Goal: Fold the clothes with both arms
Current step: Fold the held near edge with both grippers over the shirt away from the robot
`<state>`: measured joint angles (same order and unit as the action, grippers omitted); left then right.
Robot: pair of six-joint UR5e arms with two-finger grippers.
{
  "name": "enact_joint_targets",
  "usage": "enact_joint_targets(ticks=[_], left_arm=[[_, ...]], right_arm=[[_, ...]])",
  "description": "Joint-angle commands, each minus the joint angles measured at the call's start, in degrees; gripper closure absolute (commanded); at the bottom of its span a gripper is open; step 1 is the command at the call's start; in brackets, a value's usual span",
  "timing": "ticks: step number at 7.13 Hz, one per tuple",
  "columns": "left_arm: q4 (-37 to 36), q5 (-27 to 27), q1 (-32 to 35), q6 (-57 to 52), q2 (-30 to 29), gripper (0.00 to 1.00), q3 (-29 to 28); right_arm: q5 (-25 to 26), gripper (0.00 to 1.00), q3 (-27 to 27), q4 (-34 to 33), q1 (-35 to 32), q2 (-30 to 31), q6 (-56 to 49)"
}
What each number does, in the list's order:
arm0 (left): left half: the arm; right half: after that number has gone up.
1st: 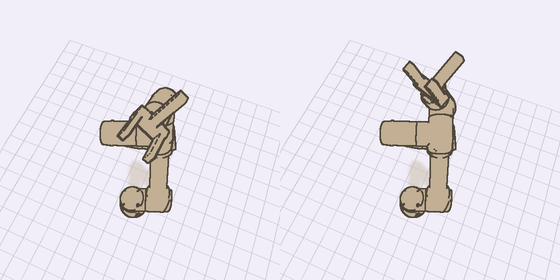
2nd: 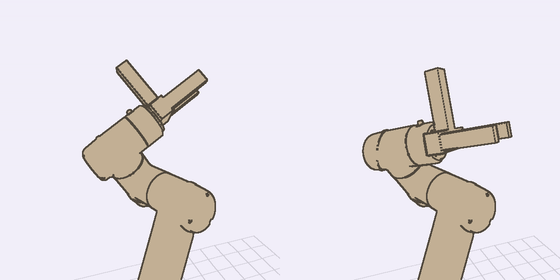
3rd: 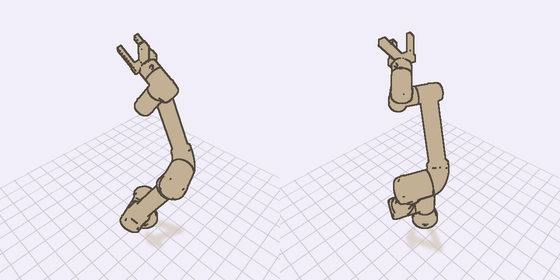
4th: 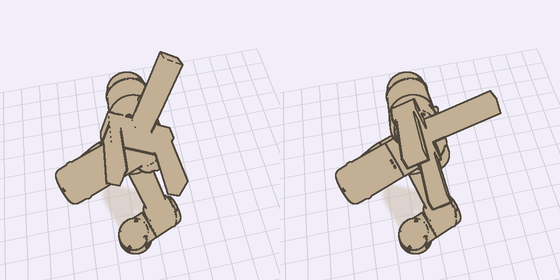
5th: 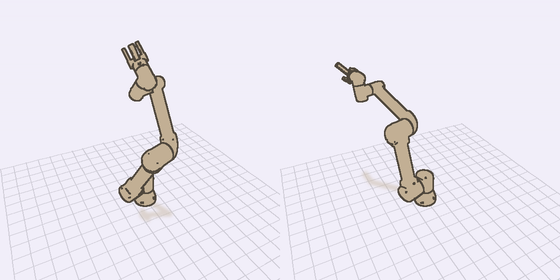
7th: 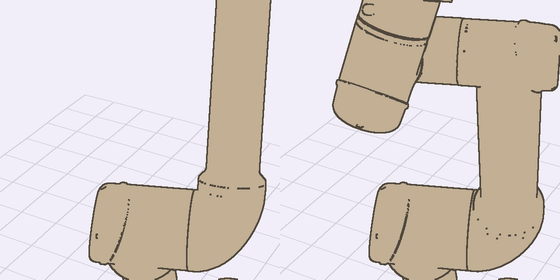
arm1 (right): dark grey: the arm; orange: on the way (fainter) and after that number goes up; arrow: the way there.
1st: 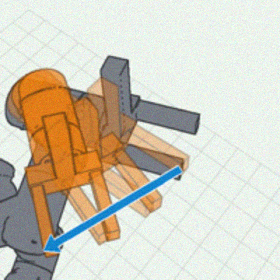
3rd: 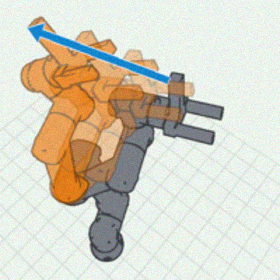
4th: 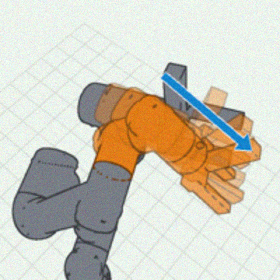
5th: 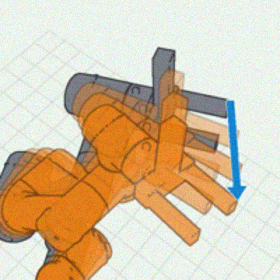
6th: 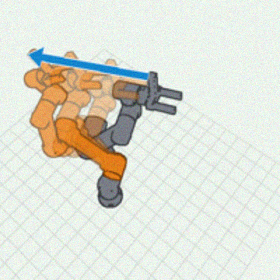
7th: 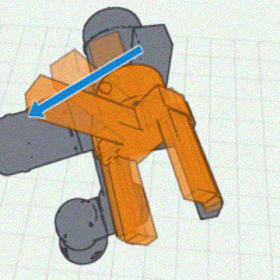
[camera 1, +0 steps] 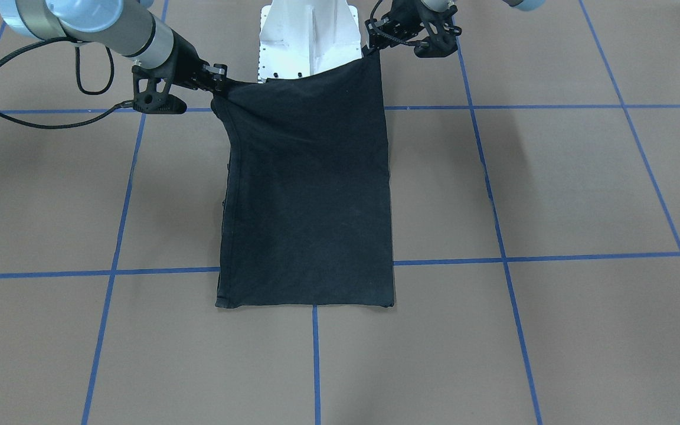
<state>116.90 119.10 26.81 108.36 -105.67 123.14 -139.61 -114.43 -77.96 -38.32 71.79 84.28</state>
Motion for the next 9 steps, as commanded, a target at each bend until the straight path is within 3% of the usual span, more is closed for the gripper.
enact_joint_targets(ticks=[1, 5, 7, 9], left_arm=[[0.6, 2.3, 7.2, -0.2, -5.7, 1.00, -7.0], [2.0, 2.0, 13.3, -4.8, -14.6, 1.00, -24.7], [6.6, 2.0, 16.6, -4.8, -15.0, 1.00, -30.0], [13.4, 1.8, 17.8, -4.7, -16.1, 1.00, -36.3]], right_arm=[[-0.7, 1.00, 6.3, 0.0, -2.7, -5.1, 0.6], [-0.3, 1.00, 17.1, -0.1, -8.8, -11.7, 0.5], [0.0, 1.00, 27.0, 0.0, -10.7, -18.1, 0.3], [2.9, 1.00, 32.8, 0.0, -11.9, -21.2, -0.2]])
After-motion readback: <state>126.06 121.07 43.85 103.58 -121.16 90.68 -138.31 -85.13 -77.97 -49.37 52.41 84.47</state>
